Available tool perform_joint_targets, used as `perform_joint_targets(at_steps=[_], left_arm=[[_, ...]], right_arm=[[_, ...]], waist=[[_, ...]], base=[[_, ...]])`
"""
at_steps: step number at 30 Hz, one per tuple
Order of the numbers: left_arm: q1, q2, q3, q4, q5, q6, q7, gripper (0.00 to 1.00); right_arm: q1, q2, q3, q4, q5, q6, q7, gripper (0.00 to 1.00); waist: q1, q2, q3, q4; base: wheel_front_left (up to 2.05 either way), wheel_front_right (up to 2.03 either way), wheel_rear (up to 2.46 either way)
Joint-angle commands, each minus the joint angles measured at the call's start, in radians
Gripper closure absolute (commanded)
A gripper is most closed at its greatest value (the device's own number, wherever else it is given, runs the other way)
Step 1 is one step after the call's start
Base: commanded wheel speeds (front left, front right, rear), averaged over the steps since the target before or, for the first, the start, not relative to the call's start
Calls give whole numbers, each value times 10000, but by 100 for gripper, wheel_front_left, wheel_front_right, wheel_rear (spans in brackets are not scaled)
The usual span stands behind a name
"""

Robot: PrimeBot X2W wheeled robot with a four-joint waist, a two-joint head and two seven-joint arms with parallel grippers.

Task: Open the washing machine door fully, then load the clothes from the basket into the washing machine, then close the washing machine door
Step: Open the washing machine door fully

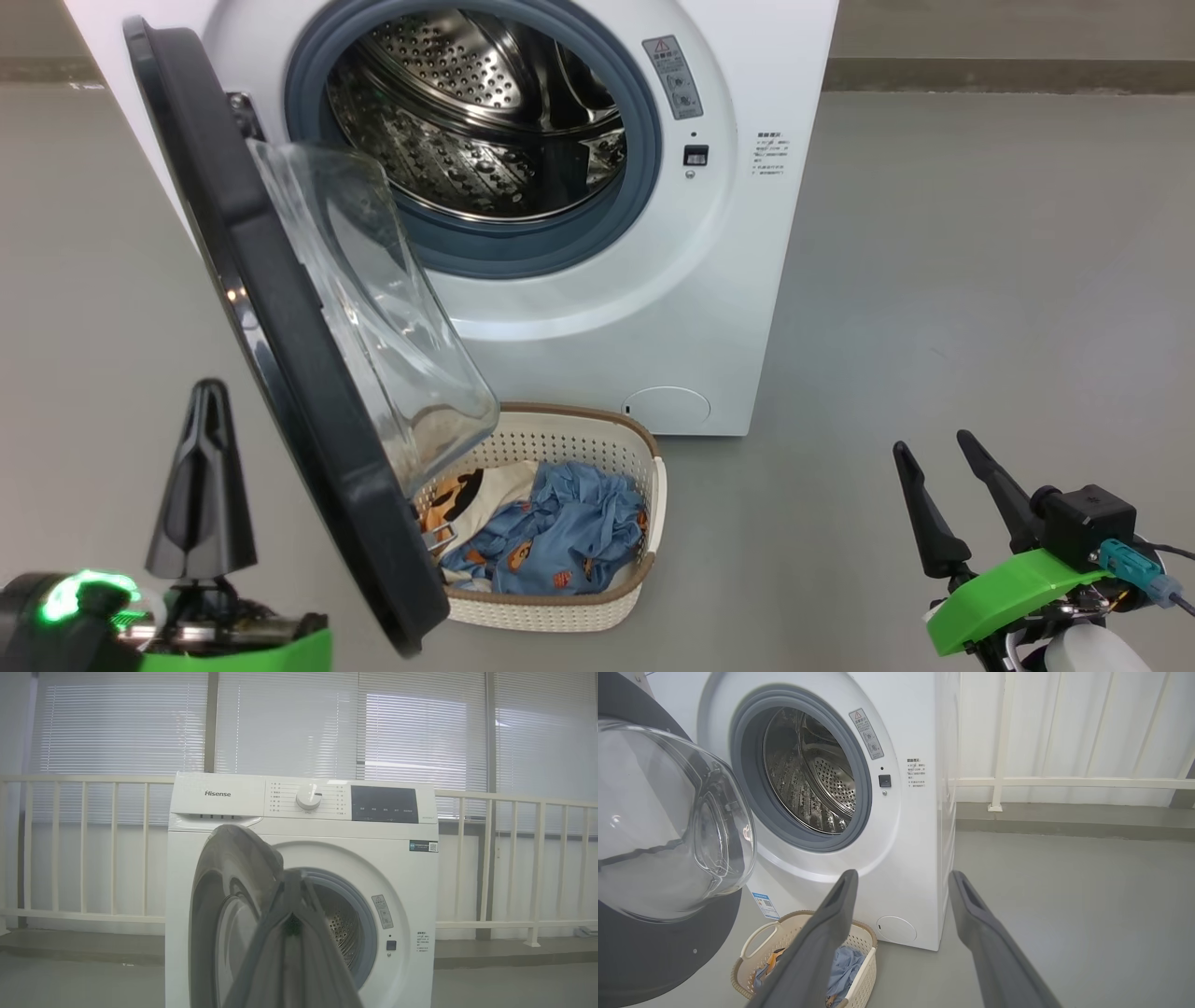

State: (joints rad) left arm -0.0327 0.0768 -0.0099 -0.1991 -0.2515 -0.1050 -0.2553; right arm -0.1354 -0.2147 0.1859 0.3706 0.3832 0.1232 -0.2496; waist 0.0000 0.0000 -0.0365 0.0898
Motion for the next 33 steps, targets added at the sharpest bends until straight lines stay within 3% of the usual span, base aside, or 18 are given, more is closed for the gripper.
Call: perform_joint_targets(at_steps=[1, 13, 23, 33], left_arm=[[-266, 126, 120, -560, 135, -25, 19, 100], [-204, 118, -1357, -1093, -96, -156, 743, 100], [75, 113, -2320, -317, -620, -205, 1386, 100], [148, 45, -2625, 839, -1046, -95, 1803, 100]], right_arm=[[-97, -66, 133, -218, 107, 75, -122, 0], [-87, -15, 26, -338, 144, 75, -122, 0], [-107, -11, 12, -313, 174, 75, -122, 0], [-127, 16, 89, -278, 195, 75, -122, 0]], waist=[[0, 0, 2, -6], [0, 0, 39, -73], [0, 0, 52, -154], [0, 0, 78, -252]], base=[[0, 0, 0], [0, 0, 0], [0, 0, 0], [0, 0, 0]])
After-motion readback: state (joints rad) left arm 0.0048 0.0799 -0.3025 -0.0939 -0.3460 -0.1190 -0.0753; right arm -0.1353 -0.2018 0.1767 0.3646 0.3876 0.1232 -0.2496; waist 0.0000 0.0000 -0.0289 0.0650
